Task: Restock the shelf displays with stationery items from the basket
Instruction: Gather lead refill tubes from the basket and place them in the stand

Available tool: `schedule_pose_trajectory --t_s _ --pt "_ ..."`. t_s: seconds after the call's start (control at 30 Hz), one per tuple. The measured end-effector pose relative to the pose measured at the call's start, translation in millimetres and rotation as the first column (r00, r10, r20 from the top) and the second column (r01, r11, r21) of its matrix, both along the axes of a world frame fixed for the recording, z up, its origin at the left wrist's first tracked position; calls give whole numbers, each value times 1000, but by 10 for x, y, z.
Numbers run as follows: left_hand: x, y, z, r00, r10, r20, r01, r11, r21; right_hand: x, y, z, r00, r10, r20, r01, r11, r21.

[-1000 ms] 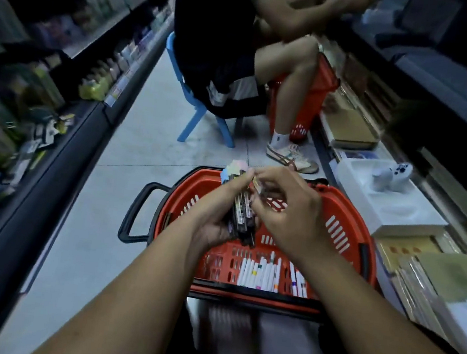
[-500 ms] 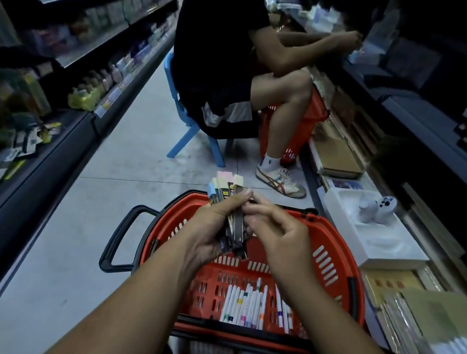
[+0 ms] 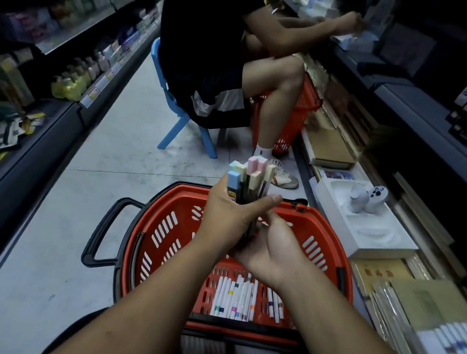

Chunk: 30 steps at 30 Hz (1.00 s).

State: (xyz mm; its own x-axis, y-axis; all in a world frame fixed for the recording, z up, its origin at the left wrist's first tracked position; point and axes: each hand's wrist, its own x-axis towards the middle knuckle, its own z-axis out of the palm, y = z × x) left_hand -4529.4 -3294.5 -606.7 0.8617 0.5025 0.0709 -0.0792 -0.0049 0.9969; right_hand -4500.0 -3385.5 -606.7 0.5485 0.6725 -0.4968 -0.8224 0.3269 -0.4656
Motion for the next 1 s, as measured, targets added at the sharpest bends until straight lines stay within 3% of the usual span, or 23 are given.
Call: schedule_pose_trajectory --t_s 0.13,0.27,0.53,0.67,0.8,1.0 --pt "31 -140 -34 999 24 22 -25 998 55 93 -20 -32 997 -71 -40 71 997 19" --pt "56 -223 -79 996 81 37 -84 989 119 93 -48 -51 996 -91 22 90 995 33" --pt "39 -289 -32 997 40 63 -50 986 157 180 -76 -125 992 -108 71 108 994 2" --pt "50 -246 -24 999 29 25 -31 994 104 197 -114 -75 993 -71 100 72 997 -9" --pt "13 -197 14 992 -100 -72 100 995 -5 181 -156 -20 993 -33 117 40 997 -60" --pt "-37 -176 97 996 -78 -36 74 991 -115 156 -137 -12 996 -3 84 5 999 -31"
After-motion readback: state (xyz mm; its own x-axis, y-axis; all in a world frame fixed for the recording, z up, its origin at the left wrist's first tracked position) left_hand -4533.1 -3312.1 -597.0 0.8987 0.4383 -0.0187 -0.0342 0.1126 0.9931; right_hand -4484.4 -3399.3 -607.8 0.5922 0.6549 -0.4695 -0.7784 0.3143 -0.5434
